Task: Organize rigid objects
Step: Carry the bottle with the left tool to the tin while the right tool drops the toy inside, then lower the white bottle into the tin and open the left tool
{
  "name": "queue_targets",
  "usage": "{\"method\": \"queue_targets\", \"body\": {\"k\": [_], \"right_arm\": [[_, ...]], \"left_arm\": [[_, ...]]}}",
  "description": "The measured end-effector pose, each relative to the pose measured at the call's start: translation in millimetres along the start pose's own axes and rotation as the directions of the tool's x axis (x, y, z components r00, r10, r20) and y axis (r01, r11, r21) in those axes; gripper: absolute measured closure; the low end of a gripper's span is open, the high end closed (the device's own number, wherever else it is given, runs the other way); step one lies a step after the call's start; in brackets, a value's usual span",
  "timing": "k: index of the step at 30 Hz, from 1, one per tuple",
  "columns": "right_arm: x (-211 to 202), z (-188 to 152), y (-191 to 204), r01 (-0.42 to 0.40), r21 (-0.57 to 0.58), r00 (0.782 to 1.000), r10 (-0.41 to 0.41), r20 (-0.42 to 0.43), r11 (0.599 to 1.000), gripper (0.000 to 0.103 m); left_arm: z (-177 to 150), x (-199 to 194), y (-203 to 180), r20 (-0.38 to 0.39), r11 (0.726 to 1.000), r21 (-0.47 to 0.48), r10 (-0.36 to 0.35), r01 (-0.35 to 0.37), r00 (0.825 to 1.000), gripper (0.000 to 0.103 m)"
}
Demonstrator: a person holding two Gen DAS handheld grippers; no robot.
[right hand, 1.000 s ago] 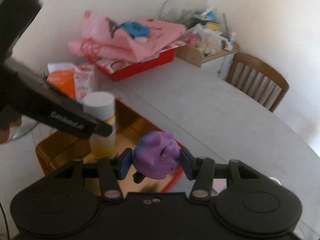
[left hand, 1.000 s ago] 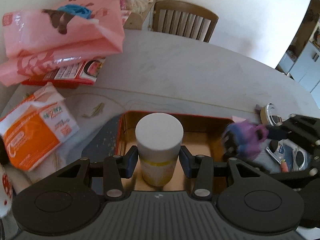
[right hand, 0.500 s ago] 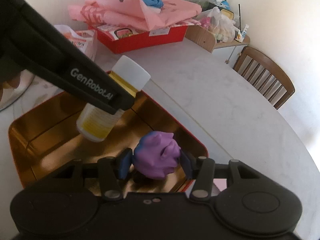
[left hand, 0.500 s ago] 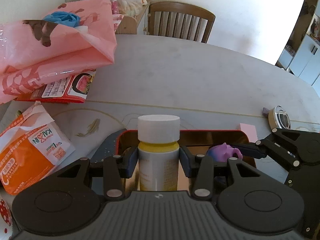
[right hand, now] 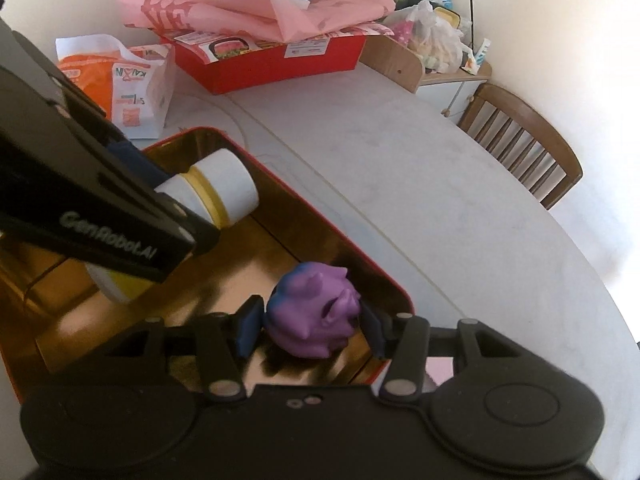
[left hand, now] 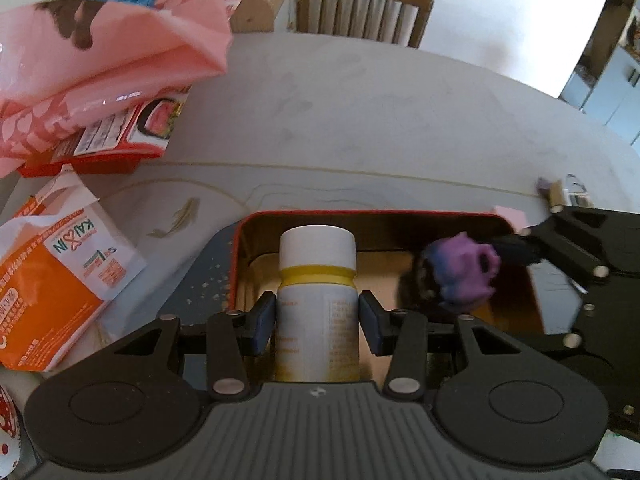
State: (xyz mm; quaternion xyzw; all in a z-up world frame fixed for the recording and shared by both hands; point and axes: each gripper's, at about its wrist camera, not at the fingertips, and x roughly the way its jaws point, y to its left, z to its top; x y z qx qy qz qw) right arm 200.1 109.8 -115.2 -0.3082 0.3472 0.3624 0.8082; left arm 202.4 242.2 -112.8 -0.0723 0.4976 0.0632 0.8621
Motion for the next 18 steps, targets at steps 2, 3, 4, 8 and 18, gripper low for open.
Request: {"method": "queue_targets", "body": {"k": [2,3,4,8,18], "right_arm": [[-2.1,0.2,-0.1,0.008,-0.004,1.000,-0.008,0.010,1.000,0.047],[-5.0,-0.6,-0.1,0.011,-0.003,1.000,-0.011,0.018,1.000,0.042],[-7.0,-0.5,-1.2,0.009,0.001,1.000,-0.009,0.022,1.000,0.039],[-23.7,-3.3,-5.7,-0.020,0.016,0.998,0.019,0.060,1.000,0.039],[-67.4,-21.0,-26.7,-0.068,0.132,0.993,0.054,0.101,0.989,0.031]], "left_arm": [[-0.1,1.6,-0.2,0.001,1.000,0.003,0.001,-0.001,1.000,0.059],[-0.3,2.6,-1.4,0.000,1.000,0.006,0.006,-0.006,1.000,0.059],[0.2,3.8,-0.5,-0.001,1.000,0.006,0.009,-0.009,1.000,0.059],[2.0,8.9,-1.5,0.000,1.000,0.003,0.014,-0.014,1.000,0.059],[3.4,13.6,-9.6,0.006,1.000,-0.002,0.028,-0.028,1.000,0.050]]}}
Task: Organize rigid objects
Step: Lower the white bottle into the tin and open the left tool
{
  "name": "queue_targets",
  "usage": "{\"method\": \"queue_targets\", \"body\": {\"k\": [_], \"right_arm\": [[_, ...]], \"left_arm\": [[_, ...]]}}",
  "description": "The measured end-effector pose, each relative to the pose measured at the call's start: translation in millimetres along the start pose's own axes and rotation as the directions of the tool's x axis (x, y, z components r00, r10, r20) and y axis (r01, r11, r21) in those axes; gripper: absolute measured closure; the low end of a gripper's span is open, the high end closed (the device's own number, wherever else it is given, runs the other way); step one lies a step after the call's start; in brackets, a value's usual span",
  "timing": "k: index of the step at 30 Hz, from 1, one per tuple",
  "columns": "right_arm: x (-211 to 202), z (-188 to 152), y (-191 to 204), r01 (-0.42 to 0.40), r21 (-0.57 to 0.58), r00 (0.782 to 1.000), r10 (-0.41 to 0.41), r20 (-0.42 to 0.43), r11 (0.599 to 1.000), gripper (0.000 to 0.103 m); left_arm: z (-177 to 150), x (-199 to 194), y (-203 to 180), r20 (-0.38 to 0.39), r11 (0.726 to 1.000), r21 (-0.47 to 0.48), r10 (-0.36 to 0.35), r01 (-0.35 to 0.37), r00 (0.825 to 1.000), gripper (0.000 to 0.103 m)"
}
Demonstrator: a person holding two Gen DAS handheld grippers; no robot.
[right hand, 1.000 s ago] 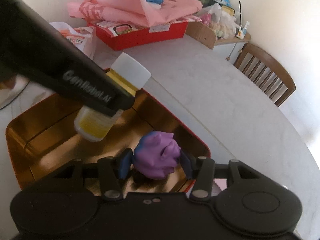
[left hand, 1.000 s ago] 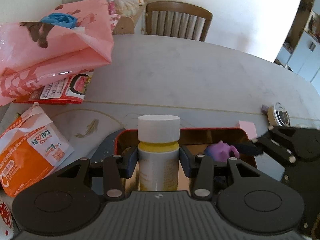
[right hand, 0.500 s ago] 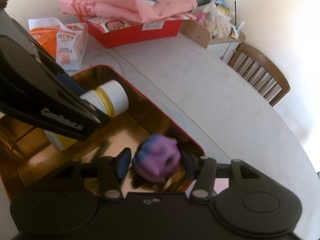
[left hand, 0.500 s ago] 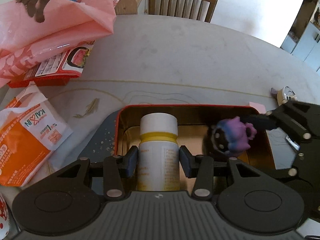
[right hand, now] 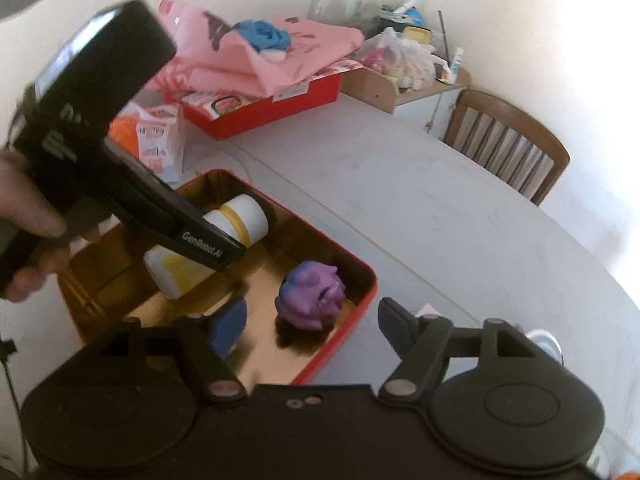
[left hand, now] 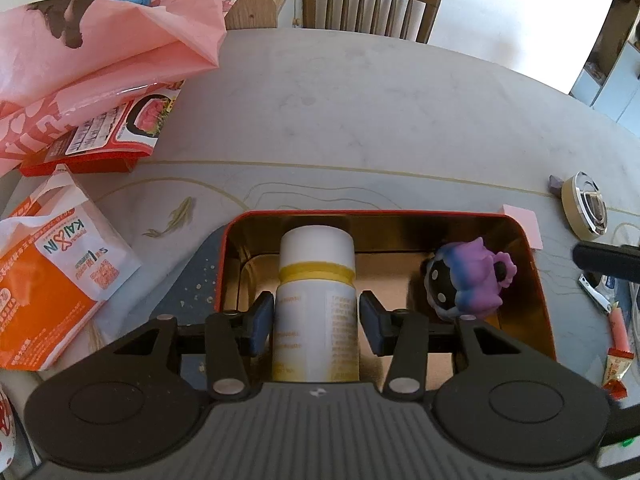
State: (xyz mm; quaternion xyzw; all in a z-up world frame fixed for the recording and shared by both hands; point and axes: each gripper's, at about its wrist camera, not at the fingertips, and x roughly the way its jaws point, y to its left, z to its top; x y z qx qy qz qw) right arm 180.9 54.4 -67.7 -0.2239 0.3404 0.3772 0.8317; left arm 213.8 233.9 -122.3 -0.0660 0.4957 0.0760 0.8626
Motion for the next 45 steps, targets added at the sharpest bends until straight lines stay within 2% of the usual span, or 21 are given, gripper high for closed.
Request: {"method": "queue_targets", "body": {"k": [3,14,19,23,33,45], "right_arm": [[-13.4,-2.6,-7.7,-0.010,0.044,1.000,0.010,0.012,0.999,0.030],[-68.5,-21.7,-34.5,-0.036,0.164,0.998,0.028,0.056,0.986,0.025],[-94.0,-34.9,-48.1,-0.053,0.198,0.996,0.038,0.080,0.979,0.020],[-114.8,-49.3,-61.0,-0.053,0.221,0.995,0.032,0.097,0.974,0.016],[-159.1,-102.7,-110.7,0.016,0.318,0.992,-0.055,0.112,0.948,0.002],[-189.0,-167.4,-187.9,0.138,0.396,0.982,-0.179,0.067,0.908,0.000]], "left_arm": [[-3.0,-8.8,-2.3,0.025,1.000,0.002,-0.005,0.005,1.000,0.037],[-15.7,-56.0,-25.8,0.099,0.998,0.036,-0.046,0.043,0.994,0.035],[-22.9,-80.1,-46.1,0.139,0.995,0.052,-0.086,0.079,0.987,0.033],[-29.0,-97.3,-65.4,0.172,0.992,0.067,-0.113,0.103,0.979,0.026],[-43.9,-117.9,-126.4,0.215,0.982,0.106,-0.175,0.155,0.961,0.020],[-74.4,-110.6,-201.9,0.202,0.969,0.142,-0.230,0.204,0.952,0.019]]}}
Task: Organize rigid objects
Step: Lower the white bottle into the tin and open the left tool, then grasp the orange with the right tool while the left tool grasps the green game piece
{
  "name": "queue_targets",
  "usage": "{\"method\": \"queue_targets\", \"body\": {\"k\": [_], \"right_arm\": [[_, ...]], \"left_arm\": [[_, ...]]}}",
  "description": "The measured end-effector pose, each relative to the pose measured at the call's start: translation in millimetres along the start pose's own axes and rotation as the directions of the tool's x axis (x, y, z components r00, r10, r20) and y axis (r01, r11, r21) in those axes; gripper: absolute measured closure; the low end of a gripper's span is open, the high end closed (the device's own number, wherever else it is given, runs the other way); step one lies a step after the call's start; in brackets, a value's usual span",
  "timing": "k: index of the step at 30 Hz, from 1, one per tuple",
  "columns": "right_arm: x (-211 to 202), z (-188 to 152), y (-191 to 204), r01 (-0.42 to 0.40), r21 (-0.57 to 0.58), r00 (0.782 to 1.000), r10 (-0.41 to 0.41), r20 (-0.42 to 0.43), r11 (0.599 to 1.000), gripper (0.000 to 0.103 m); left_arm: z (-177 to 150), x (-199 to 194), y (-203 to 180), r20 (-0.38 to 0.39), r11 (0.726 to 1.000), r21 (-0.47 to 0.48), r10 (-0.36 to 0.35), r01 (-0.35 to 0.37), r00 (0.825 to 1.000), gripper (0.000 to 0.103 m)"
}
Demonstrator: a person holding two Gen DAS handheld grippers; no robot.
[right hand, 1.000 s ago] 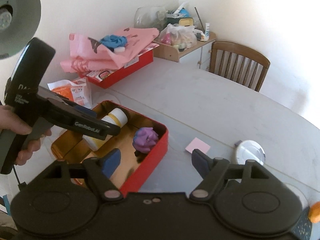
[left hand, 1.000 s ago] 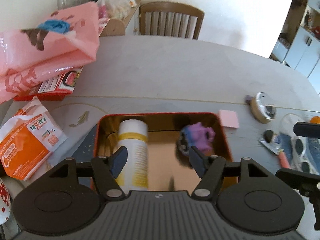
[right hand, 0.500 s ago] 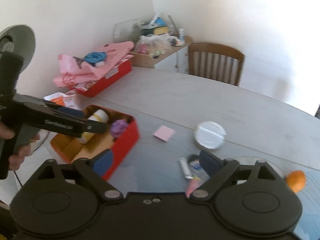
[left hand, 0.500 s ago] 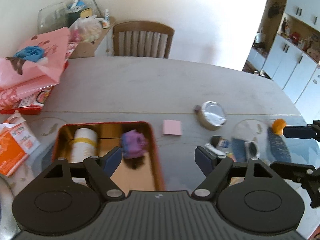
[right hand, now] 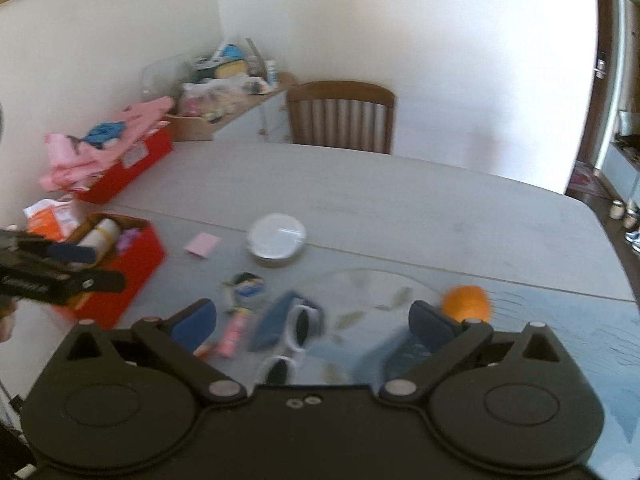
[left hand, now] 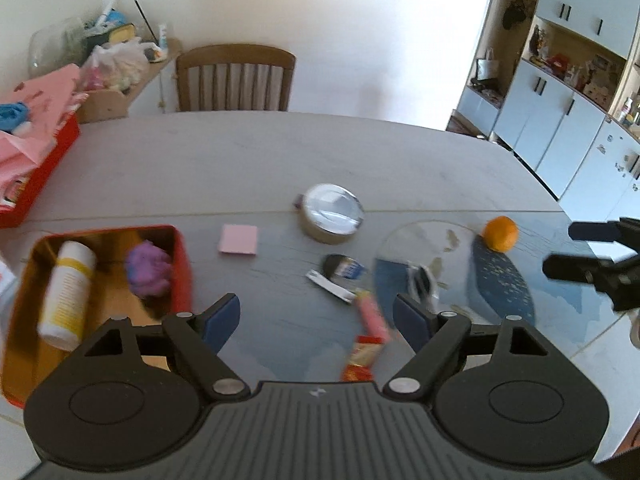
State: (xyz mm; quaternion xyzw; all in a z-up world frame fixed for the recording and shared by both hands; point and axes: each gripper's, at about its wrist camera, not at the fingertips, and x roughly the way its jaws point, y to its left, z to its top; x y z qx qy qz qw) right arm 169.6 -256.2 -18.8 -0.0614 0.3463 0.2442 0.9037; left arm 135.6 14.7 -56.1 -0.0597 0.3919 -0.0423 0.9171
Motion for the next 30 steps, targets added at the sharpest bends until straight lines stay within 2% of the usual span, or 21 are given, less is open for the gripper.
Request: {"method": "queue_targets", "body": {"k": [10,19,30], "right_arm": [[29.0,-9.5,-72.7,0.108,0.028,0.993,-0.106,-0.041,0.994,0.000],[68.2,-11.3,-116.4,0.155,0.065,0.984,-0.148,-0.094,0.986,0.003],[110.8,-14.8,-132.2,0.162,0.085,0.975,-0.146,-0.169,0.983,0.010]], "left_arm": [[-22.4,25.6,-40.0,-0.072,1.000,0.005,-0.026,0.026,0.997,0.019],[-47.4,39.1,-63.5,-0.153,1.000,0.013,0.000,0.002,0.988,0.019],[-77.8,50.8,-79.1,-0.246,1.000,-0.005,0.005,-0.007,0.969,0.020]]}}
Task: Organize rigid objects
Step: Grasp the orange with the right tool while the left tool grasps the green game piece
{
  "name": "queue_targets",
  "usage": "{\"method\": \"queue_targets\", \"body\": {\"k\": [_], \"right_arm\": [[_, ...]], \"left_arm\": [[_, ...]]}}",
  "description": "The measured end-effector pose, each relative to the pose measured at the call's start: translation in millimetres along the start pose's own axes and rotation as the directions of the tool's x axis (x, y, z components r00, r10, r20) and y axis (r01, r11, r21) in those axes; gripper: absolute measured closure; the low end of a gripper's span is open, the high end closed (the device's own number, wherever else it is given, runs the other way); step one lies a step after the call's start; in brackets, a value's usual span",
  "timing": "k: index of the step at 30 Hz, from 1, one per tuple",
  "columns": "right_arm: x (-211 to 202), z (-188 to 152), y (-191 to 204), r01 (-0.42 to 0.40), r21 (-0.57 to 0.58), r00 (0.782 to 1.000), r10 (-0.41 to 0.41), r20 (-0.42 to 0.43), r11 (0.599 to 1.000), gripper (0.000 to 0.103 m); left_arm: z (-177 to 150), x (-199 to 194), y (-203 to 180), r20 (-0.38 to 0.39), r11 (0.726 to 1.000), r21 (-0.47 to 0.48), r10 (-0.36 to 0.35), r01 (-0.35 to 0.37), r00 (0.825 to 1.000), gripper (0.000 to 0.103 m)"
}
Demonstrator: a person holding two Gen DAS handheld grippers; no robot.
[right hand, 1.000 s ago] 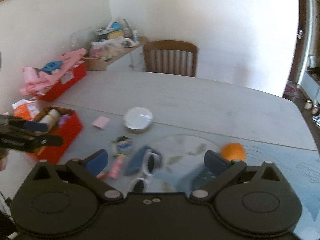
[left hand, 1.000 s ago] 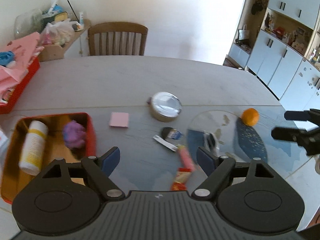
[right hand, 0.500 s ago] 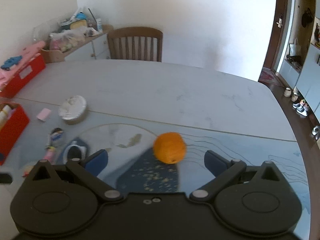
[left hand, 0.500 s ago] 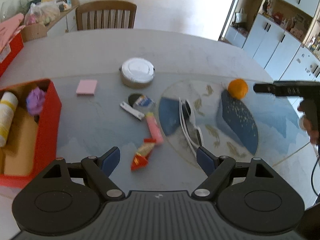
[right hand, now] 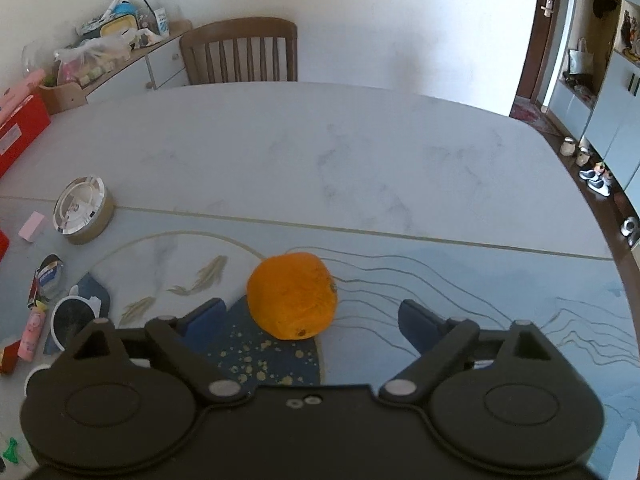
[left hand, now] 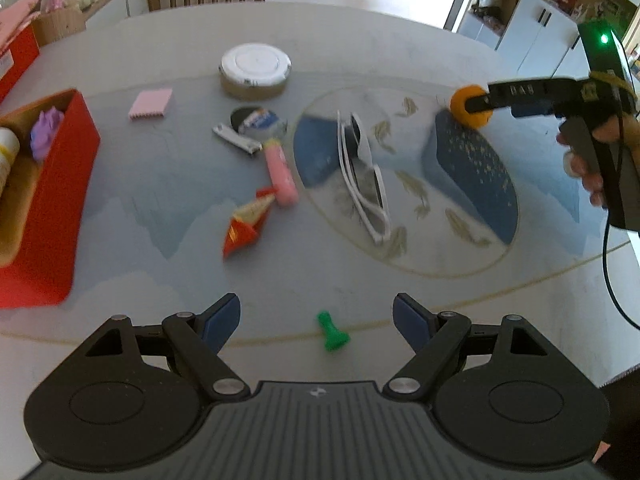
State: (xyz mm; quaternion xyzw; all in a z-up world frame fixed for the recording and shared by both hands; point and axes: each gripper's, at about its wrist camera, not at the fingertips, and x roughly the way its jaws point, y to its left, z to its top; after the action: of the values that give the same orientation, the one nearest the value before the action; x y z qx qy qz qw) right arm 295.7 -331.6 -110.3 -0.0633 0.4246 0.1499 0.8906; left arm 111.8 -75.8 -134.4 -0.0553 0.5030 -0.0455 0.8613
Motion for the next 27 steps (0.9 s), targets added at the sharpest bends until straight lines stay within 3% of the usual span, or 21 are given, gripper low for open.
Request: {"method": "queue_targets", "body": {"k": [4,8,14,24,27], "right_arm": [[5.5,2.0,0.9,0.002,-0.007,1.000,-0.002,-0.003,1.000,0.013],[11.2,5.5,-3.3,0.002,0.009,1.000,-0.002,-0.015,1.000,0.018],[17.5,8.5,-3.3,0.000,0.021,1.000,0.000,-0.023,1.000,0.023],[21.5,8.5,1.8,-0.005,0.024,1.000,0.006,-0.027,1.000,0.049],[21.4,7.9,2.7,0.000,0.019,1.000,0.000,-0.027,1.000,0.049]], "left_arm": [[-7.4,5.0,-3.9,-0.023,1.000,-0.009,-0.003,0.003,1.000,0.024],[-11.2,8.3,-13.4,-0.036,1.000,0.007,-0.016,0.017,0.999,0.043],[-14.8,9.9,-21.4,-0.041,0.999,0.033,-0.002,0.003,0.999,0.059],[-14.7,8.5,-14.2,-0.028,0.999,0.010,0.038,-0.038,0.999,0.085],[-14.5,9.0,-13.5,-0.026,0.999,0.010,0.039,-0.039,0.999,0.088]]}}
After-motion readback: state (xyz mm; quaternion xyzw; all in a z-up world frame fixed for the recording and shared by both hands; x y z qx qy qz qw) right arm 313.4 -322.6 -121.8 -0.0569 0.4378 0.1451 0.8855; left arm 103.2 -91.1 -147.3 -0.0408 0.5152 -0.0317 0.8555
